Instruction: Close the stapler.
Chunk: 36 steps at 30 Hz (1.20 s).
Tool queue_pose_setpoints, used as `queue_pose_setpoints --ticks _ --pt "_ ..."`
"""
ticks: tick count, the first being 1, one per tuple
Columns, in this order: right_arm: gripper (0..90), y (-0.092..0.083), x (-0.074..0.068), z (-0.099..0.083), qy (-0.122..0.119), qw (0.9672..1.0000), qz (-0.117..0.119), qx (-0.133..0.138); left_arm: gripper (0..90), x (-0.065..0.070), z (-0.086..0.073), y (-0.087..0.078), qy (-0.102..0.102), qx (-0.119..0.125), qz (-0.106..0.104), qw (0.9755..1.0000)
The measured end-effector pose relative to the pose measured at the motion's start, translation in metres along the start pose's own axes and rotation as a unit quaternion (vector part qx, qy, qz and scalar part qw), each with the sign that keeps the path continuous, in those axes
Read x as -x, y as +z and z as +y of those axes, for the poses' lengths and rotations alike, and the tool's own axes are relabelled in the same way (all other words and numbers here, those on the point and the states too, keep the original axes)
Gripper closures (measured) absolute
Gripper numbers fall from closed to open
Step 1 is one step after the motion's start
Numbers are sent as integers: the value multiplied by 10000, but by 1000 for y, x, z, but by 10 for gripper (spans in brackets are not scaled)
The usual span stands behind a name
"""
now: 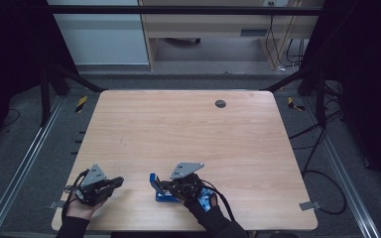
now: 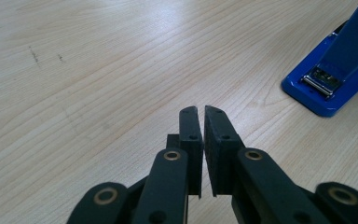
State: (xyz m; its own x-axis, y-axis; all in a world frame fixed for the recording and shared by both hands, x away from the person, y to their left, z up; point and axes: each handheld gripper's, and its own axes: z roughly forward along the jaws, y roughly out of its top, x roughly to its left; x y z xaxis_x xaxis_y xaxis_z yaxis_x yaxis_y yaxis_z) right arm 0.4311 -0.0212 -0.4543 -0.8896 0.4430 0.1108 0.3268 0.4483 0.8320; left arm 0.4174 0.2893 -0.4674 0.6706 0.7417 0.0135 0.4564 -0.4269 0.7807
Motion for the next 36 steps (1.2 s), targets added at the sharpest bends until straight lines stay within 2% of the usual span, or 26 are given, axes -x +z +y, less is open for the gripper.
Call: queue_pose_setpoints --ticks 16,23,27,30,33,36 --pt "900 -10 4 -10 66 9999 53 57 839 0 0 -1 5 11 -10 10000" --pt "789 -26 10 -12 141 9996 -86 233 825 0 0 0 5 3 6 10000" --pt "698 -34 13 -8 134 9990 -180 398 813 0 0 0 2 -15 17 10000" --pt "670 -37 13 -4 100 9983 -239 513 802 0 0 0 2 -23 26 10000" --pt "680 -40 12 1 75 9979 -270 585 792 -1 0 0 -8 -26 40 10000" --pt "764 -43 11 6 51 9974 -294 657 783 -1 0 0 -11 -30 49 10000"
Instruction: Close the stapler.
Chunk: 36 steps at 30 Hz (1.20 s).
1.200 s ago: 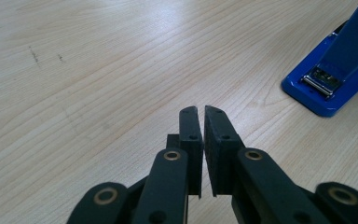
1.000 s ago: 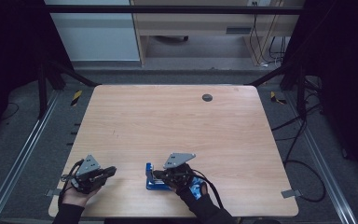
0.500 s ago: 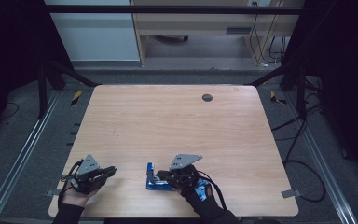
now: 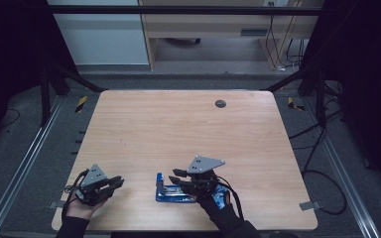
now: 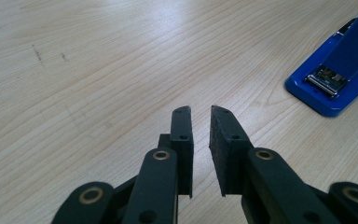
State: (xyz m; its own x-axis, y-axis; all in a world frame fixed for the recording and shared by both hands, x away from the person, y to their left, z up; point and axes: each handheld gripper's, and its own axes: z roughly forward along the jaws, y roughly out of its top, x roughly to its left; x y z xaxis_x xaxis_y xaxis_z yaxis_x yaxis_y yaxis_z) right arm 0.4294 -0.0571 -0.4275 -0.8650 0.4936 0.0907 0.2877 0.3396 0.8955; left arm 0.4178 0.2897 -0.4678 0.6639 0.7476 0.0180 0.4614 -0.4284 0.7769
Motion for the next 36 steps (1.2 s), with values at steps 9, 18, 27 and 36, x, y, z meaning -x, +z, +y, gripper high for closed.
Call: queue_pose_setpoints --ticks 9,18,27,36 --pt "900 -1 -5 14 -63 9998 100 167 779 0 0 1 -15 -15 -1 10000" --pt "900 11 -18 34 -209 9990 291 255 775 -1 0 0 -41 -3 36 10000" --pt "900 24 -25 38 -351 9988 350 15 763 -1 -1 0 -56 -1 76 10000" --pt "900 12 -15 25 -302 9993 188 -150 742 -2 -1 -1 -71 23 108 9999"
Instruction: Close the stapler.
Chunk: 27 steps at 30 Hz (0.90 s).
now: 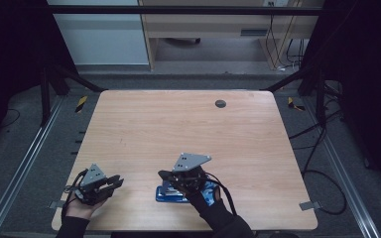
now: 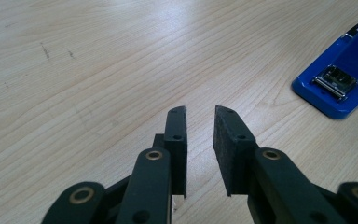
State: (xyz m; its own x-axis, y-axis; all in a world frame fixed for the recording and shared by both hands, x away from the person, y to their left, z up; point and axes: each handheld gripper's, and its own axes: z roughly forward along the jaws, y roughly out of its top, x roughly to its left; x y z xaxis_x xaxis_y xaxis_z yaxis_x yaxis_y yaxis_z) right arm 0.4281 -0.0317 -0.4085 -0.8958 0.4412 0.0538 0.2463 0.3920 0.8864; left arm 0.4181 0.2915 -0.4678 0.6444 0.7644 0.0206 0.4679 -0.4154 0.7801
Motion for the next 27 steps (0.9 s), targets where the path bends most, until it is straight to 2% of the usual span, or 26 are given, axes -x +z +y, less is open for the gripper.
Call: queue_pose_setpoints --ticks 7,16,27 --pt "900 -14 12 -22 190 9996 -131 -133 724 0 0 1 -28 -3 57 10000" --pt "900 -24 20 -43 321 9989 -217 -280 719 0 0 1 -25 -5 51 10000" --pt "900 -27 26 -59 488 9979 -225 -369 711 0 0 0 -15 2 42 10000"
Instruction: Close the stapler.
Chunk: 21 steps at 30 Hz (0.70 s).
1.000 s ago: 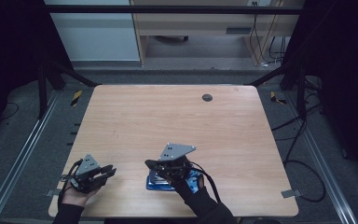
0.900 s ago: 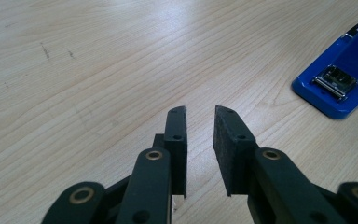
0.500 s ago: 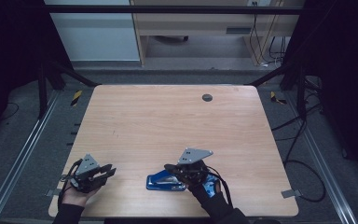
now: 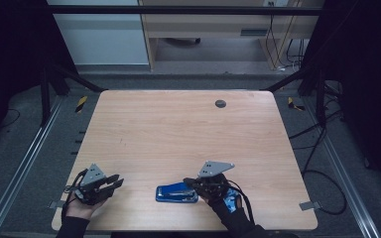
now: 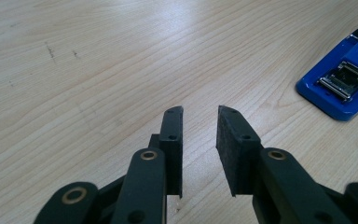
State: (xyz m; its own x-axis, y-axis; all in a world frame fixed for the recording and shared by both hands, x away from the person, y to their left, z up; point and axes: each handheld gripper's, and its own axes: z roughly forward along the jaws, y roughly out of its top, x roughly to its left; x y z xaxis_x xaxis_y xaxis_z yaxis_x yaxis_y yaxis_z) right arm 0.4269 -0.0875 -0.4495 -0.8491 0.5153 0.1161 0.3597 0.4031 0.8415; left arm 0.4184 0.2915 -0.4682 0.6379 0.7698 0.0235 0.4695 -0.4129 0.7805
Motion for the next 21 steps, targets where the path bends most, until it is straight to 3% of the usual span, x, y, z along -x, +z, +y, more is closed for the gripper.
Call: queue_pose_setpoints --ticks 8,17,21 --pt "900 2 3 -9 69 9998 4 -198 708 0 0 0 13 -1 8 10000" --pt "900 -3 8 -18 224 9997 70 -51 702 0 0 0 5 -4 15 10000" --pt "900 -1 8 -22 180 9997 -13 -134 701 1 0 0 3 -3 15 10000"
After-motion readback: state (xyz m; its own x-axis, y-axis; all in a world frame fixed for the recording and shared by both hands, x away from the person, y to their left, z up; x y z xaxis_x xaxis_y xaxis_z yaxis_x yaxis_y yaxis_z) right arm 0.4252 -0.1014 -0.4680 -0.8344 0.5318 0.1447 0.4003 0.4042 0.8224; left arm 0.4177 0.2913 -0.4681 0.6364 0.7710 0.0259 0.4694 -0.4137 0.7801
